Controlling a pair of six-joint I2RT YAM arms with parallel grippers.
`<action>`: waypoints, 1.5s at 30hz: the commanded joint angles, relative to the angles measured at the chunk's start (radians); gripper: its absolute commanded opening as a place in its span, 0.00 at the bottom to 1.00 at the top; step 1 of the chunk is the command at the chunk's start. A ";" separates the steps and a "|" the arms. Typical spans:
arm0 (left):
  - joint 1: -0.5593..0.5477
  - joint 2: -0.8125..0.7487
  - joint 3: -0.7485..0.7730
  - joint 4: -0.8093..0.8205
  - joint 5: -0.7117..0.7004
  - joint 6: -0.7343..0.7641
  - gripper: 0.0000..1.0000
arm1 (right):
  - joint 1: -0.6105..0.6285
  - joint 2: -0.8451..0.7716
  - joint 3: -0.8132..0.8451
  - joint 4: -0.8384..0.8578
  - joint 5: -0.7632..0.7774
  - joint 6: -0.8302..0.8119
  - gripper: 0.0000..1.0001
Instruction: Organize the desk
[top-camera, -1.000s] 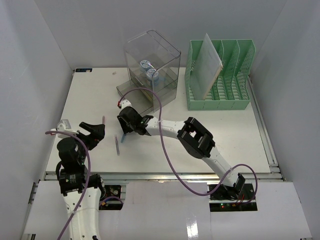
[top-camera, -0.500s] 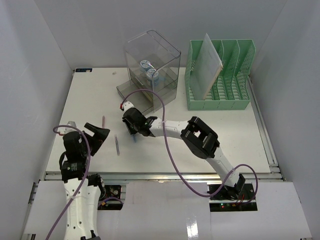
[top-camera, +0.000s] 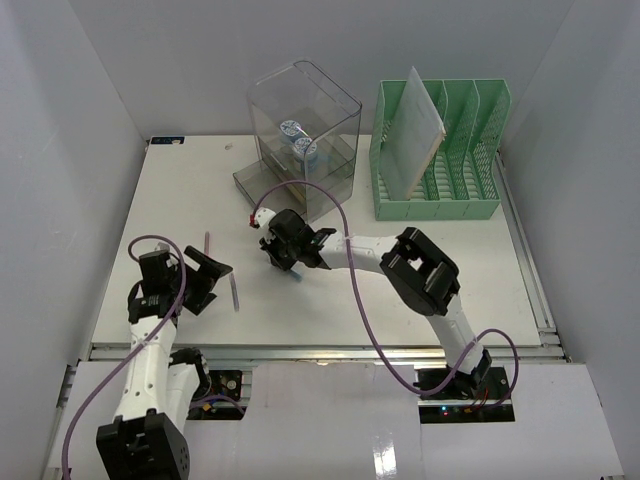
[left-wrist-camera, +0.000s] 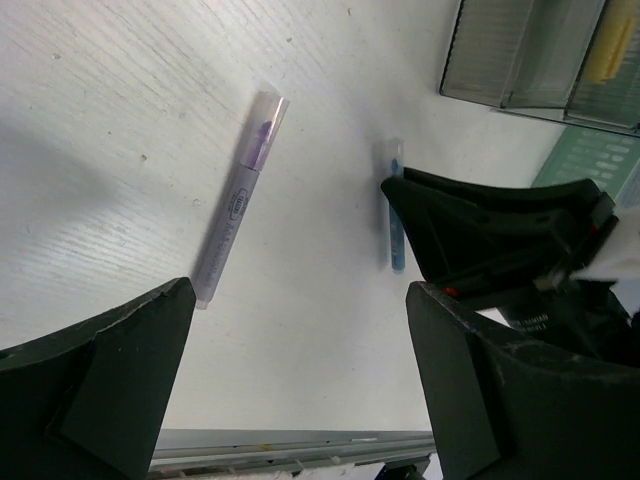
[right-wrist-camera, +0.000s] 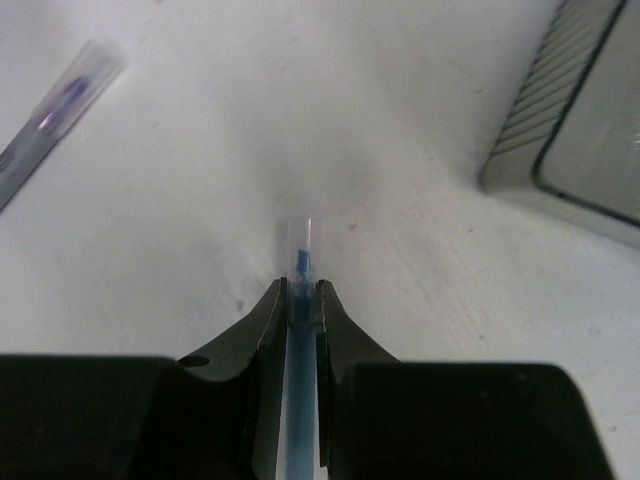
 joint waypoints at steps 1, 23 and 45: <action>-0.002 0.112 0.017 0.087 0.023 0.070 0.98 | 0.001 -0.131 -0.037 0.007 -0.217 -0.162 0.08; -0.090 0.453 0.155 0.149 0.018 0.363 0.98 | -0.131 0.180 0.644 0.044 -0.026 -0.254 0.08; -0.316 0.646 0.209 0.095 -0.314 0.359 0.86 | -0.170 -0.200 0.173 -0.008 -0.546 -0.406 0.91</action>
